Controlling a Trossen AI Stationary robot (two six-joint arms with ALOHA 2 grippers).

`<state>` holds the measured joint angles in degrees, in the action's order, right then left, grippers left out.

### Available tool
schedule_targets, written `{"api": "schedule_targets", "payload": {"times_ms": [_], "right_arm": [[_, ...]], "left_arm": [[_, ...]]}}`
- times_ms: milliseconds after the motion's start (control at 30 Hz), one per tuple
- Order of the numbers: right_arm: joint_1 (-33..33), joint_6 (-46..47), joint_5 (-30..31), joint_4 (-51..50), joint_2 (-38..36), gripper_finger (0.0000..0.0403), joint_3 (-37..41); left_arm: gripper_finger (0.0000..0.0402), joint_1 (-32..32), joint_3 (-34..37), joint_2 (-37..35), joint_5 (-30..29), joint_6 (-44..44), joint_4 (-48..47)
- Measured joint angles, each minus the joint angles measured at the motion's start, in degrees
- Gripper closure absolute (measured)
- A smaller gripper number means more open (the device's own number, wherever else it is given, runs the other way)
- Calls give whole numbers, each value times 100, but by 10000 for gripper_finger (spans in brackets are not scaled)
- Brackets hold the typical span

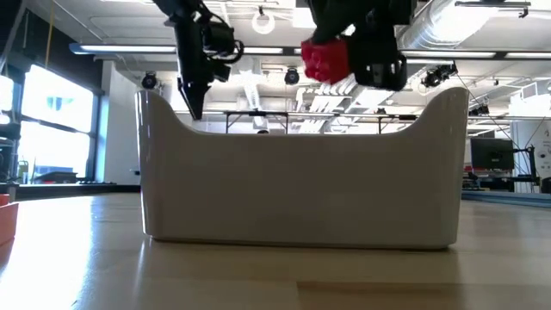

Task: Sort & place blocks by color
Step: Put the red game piece into the white bin, then put the blue game piece into the transparent bin

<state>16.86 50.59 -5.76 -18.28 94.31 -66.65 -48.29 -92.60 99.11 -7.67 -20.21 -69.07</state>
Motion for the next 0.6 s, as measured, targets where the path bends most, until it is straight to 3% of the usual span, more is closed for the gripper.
{"api": "schedule_targets", "payload": {"times_ms": [333, 600], "right_arm": [[210, 40, 125, 7, 220, 219, 0], [206, -496, 111, -113, 205, 174, 0]], "left_arm": [[163, -7, 0, 831, -48, -1152, 26], [163, 52, 0, 1417, 13, -2098, 5]]}}
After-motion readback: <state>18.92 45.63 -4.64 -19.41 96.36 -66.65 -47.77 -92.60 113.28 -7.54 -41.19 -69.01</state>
